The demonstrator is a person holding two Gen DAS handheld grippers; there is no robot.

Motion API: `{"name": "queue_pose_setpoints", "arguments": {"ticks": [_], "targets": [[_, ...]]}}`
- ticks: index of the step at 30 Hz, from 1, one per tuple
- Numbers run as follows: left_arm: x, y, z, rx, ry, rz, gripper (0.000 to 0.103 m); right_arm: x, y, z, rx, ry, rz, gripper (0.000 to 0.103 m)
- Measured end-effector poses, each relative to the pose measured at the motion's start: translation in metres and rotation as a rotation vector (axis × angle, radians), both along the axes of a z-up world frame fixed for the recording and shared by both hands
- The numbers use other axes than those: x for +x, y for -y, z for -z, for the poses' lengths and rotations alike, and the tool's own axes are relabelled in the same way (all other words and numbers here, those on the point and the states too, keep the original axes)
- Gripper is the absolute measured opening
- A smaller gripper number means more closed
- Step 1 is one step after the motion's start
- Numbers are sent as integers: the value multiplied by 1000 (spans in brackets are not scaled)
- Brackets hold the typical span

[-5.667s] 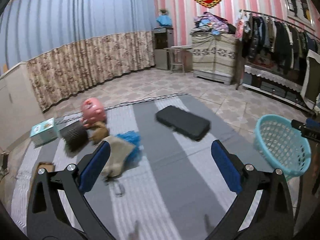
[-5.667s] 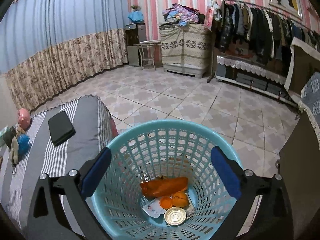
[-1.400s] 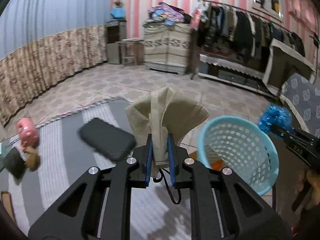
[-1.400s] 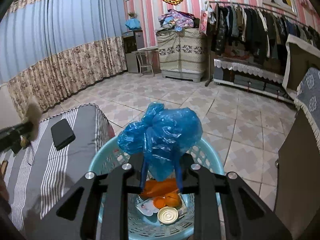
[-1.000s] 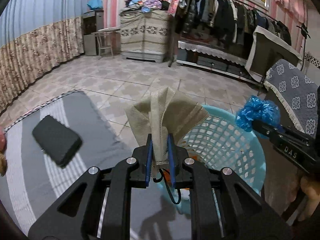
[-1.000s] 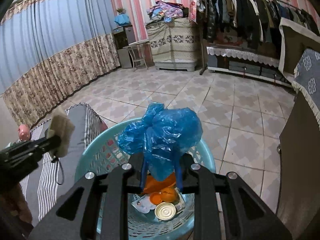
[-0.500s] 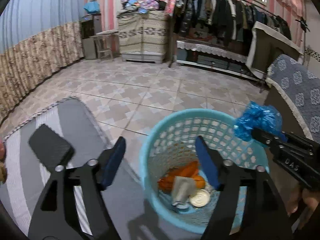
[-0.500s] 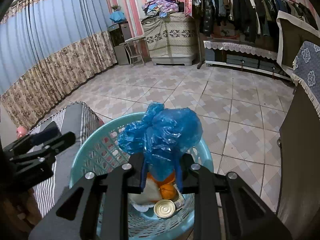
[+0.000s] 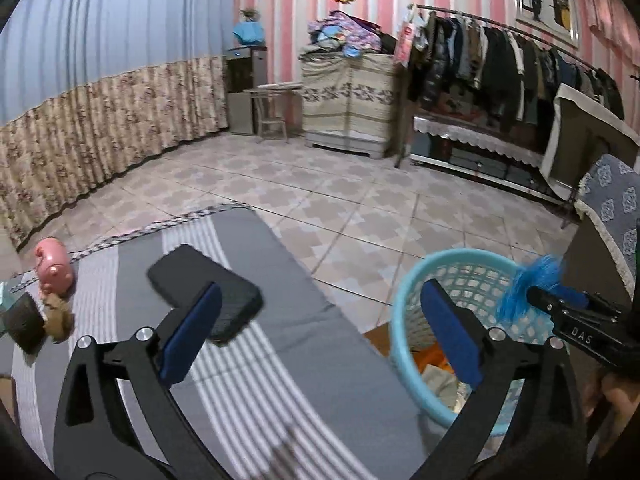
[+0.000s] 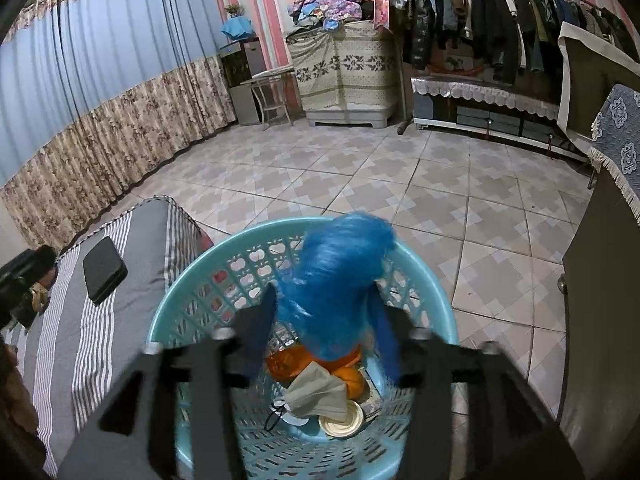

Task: Collect trash
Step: 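Open the right tool to drop the blue plastic bag into the basket, then withdraw both open tools from the basket back to the mat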

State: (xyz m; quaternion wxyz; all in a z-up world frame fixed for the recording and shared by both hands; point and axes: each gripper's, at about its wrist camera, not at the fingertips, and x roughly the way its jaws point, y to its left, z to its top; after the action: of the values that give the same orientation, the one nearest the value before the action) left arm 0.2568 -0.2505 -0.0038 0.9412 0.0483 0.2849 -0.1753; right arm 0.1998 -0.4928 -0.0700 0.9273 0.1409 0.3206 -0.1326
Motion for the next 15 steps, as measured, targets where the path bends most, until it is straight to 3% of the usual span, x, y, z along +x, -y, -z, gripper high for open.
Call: {"name": "queue_pose_setpoints", "arguments": {"ticks": [5,8,15], "targets": [[0,-17,4,1,-12,-31,97,1,-8,2,-25,-3,7,87],[0,-25,6,9,-12,-45,97,1,-13,2,-51,-6,15,95],[-1,-46,11,8,-22,-77,97,3,-21,0,-79,-7,7,97]]}}
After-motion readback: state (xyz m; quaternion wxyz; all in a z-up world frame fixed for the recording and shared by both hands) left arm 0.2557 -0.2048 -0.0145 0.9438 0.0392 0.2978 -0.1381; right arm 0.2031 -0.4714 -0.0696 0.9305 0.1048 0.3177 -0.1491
